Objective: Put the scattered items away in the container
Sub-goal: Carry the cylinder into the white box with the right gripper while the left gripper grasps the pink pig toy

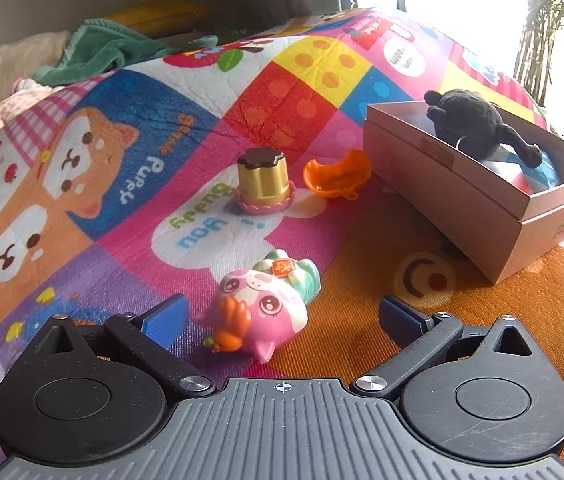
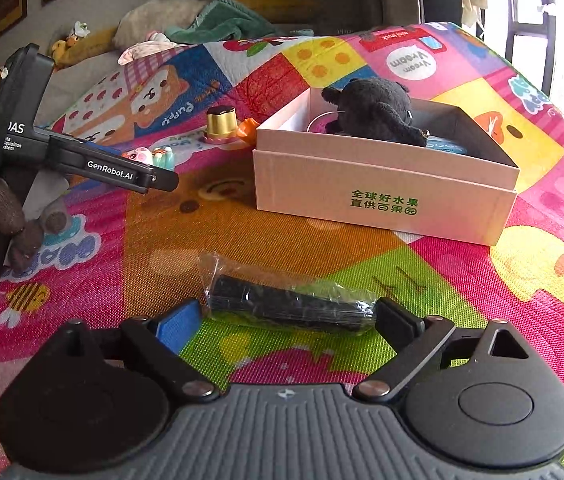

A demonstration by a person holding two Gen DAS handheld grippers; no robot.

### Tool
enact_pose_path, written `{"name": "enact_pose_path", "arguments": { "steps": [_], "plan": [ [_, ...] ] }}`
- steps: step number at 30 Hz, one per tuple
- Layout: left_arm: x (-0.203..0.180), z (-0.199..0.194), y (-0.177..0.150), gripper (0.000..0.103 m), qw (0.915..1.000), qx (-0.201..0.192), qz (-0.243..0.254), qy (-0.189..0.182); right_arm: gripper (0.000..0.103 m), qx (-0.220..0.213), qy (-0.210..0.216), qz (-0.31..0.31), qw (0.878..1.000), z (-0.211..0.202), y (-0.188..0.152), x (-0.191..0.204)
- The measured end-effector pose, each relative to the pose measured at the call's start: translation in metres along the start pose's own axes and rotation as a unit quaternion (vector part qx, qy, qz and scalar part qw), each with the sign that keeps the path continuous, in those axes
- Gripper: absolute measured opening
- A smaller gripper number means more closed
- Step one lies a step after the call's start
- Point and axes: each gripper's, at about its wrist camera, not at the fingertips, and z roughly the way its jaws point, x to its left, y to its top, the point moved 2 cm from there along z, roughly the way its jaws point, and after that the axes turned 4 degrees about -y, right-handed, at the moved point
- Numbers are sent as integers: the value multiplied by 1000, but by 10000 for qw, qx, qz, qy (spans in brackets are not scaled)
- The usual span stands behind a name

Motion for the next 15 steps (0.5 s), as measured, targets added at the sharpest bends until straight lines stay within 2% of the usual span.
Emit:
{"name": "enact_pose_path", "arguments": {
  "steps": [2, 3, 4, 7, 10, 15],
  "plan": [
    [1, 4, 2, 99, 10000, -18, 77, -1, 94, 4, 4, 4, 10000, 0, 0, 0],
    [0, 6, 3, 88, 9999, -15, 128, 0, 94, 4, 3, 2, 10000, 0, 0, 0],
    [0, 8, 3, 84, 9998, 1, 175, 2, 94, 2, 1, 3, 10000, 0, 0, 0],
    [2, 12, 6, 81, 9998, 10, 196, -33, 94, -4, 1, 17, 10000, -1, 0, 0],
    [5, 12, 7, 60, 10000, 24, 74, -46, 94, -14, -62, 9, 10000, -1, 0, 0],
    [2, -6, 5, 58, 9998, -15, 61, -169, 86, -135, -209, 9, 9997, -5, -2, 1]
  ]
}}
